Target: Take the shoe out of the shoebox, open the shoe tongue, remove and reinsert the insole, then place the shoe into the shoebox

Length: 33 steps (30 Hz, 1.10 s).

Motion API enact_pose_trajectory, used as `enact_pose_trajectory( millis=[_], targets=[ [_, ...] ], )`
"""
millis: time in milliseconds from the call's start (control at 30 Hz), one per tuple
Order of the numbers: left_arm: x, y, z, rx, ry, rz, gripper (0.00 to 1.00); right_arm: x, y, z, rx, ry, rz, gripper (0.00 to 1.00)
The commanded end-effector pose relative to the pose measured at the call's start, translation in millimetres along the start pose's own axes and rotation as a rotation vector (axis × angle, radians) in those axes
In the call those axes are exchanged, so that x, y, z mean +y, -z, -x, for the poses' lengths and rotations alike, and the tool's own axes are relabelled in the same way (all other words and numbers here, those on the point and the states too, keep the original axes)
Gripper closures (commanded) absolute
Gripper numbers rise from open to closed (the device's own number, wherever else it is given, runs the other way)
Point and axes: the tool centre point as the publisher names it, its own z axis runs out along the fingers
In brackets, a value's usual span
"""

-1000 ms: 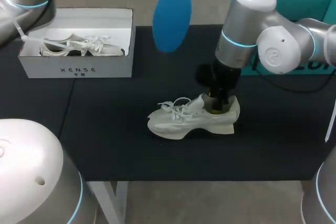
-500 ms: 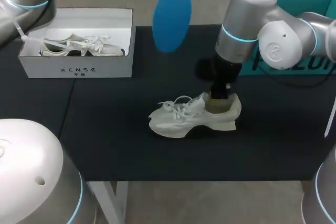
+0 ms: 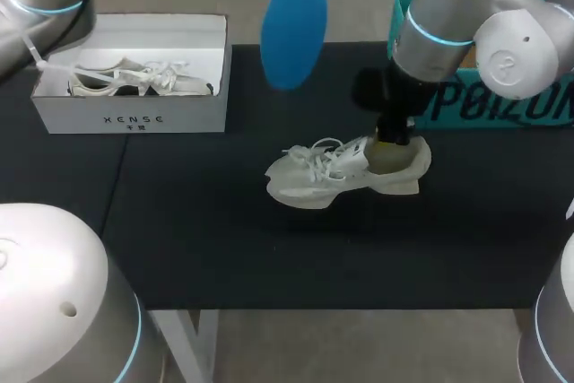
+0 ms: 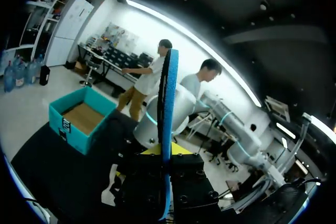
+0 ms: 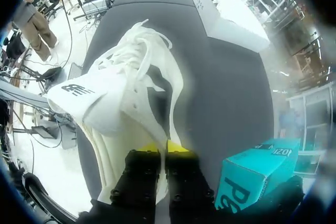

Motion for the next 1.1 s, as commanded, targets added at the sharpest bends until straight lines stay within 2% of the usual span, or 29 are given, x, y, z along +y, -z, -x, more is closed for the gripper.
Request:
enact_pose_trajectory(
  millis=[33, 633, 767, 800, 833, 867, 1033, 1100],
  targets=[
    [-0.1, -0.5, 0.6, 0.000, 0.000, 0.001, 1.00, -10.7, 24.4, 3.6, 0.078, 0.000, 0.064, 1.00],
    [-0.1, -0.5, 0.6, 0.000, 0.000, 0.001, 1.00, -10.7, 24.4, 3.6, 0.078, 0.000, 0.064, 1.00],
    [-0.1, -0.5, 0.6, 0.000, 0.000, 0.001, 1.00, -20.2, 19.4, 24.6, -0.051, -0.490, 0.089, 1.00],
    [-0.1, -0.5, 0.6, 0.000, 0.000, 0.001, 1.00, -22.8, 18.6, 24.4, -0.012, -0.588, 0.144, 1.00],
    [-0.1, -0.5, 0.6, 0.000, 0.000, 0.001, 1.00, -25.9, 18.5, 26.4, -0.026, -0.700, 0.180, 1.00],
    [-0.1, -0.5, 0.6, 0.000, 0.000, 0.001, 1.00, -28.0, 17.3, 26.2, -0.055, -0.760, 0.190, 1.00],
    [-0.1, -0.5, 0.6, 0.000, 0.000, 0.001, 1.00, -35.1, 6.8, 18.1, -0.018, -1.099, 0.405, 1.00],
    [-0.1, -0.5, 0.6, 0.000, 0.000, 0.001, 1.00, -36.7, 0.6, 12.6, -0.007, -1.220, 0.451, 1.00]
  ],
)
